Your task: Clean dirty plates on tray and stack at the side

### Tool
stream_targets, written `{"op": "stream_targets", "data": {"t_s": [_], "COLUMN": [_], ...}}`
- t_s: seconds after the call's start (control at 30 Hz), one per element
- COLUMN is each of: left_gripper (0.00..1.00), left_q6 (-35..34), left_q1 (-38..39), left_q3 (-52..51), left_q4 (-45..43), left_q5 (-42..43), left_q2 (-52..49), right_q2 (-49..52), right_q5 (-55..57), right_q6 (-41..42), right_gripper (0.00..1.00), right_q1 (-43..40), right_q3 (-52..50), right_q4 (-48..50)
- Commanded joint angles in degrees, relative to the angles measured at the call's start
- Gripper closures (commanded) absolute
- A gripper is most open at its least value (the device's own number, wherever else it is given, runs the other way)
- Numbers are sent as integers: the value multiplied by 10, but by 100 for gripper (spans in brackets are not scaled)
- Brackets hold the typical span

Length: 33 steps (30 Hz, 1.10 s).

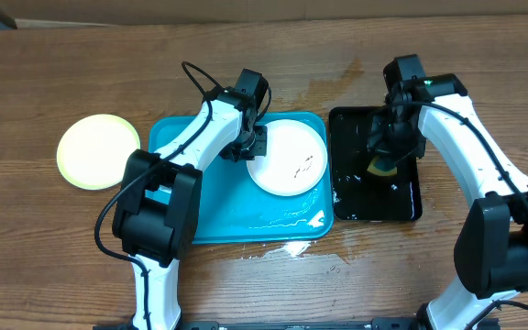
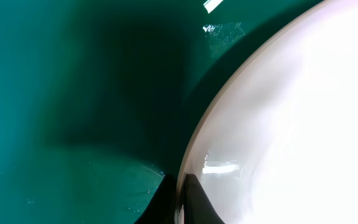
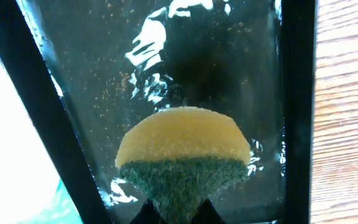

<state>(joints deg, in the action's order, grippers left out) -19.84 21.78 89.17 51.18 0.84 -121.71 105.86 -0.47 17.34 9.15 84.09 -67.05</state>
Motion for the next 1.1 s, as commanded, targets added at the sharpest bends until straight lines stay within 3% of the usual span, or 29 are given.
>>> {"op": "stream_targets", "data": {"t_s": [0.0, 0.37, 0.7, 0.83, 0.97, 1.07], "left_gripper": [96, 96, 96, 96, 96, 96], "left_q6": [-14, -14, -30, -85, -215, -256], "left_q1": [3, 3, 3, -4, -22, -40], "left_q3": [-8, -8, -8, -8, -8, -8], "left_q4": [-1, 7, 4, 6, 21, 30], "left_q5": [-14, -13, -15, -24, -23, 37], "left_q2": [6, 6, 7, 6, 7, 6], "right_q2": [-4, -4, -3, -4, -4, -4], "right_q5": [10, -13, -35, -87, -56, -117], "right_q6": [3, 3, -4, -52, -61, -98], "right_gripper": [96, 96, 96, 96, 96, 96], "right_q1": [1, 1, 2, 2, 2, 2], "right_q3": [-2, -9, -16, -16, -16, -16], "right_q4": [29, 1, 57, 45, 77, 85]}}
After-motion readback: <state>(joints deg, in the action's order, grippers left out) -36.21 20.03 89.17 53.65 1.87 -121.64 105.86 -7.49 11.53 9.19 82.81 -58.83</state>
